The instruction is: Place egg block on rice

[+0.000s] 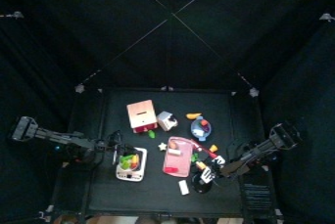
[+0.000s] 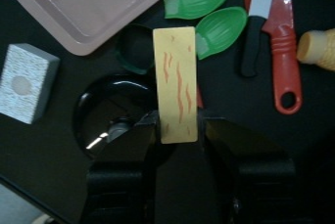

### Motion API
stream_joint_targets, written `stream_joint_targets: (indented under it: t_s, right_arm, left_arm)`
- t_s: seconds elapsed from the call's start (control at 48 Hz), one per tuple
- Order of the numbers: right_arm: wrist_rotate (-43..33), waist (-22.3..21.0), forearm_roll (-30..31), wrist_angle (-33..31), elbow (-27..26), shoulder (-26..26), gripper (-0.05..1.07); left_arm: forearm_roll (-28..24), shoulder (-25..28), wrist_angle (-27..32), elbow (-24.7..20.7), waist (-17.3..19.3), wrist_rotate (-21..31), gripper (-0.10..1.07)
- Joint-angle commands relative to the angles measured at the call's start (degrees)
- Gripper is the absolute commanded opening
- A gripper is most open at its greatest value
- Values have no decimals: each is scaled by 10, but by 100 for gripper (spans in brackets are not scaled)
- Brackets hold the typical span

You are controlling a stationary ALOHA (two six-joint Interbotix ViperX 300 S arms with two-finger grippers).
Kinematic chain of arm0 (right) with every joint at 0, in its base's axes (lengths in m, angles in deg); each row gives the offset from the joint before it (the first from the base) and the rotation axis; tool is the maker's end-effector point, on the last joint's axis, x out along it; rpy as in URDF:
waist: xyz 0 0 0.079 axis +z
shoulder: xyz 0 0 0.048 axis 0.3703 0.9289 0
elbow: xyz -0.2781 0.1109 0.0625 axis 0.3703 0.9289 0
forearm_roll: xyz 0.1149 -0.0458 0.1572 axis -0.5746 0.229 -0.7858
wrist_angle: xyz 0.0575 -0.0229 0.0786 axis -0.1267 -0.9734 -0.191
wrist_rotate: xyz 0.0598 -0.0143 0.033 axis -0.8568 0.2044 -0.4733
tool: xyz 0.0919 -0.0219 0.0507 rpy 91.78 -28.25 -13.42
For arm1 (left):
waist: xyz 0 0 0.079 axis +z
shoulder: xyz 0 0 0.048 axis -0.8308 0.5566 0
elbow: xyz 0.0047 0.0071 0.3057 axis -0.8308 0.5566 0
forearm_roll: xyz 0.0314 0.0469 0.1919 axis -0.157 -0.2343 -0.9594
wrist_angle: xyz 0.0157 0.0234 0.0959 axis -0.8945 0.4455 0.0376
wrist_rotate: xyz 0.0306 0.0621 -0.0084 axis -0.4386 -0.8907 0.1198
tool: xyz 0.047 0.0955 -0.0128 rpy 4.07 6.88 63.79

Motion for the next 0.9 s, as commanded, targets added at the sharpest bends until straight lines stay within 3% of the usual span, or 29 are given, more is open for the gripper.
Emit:
stream_joint_targets:
  t_s: [0.0,0.458,0.875]
  right_arm:
    - [-30,3,-3,-3,-33,10,53]
    - [-264,76,41,-7,-180,161,53]
    - [-340,93,60,-89,-314,269,53]
  left_arm:
    - [-2,0,-4,-8,-1,-1,35]
    - [-2,-1,-4,-9,-1,-1,35]
    - [-2,-1,-4,-8,-1,-1,35]
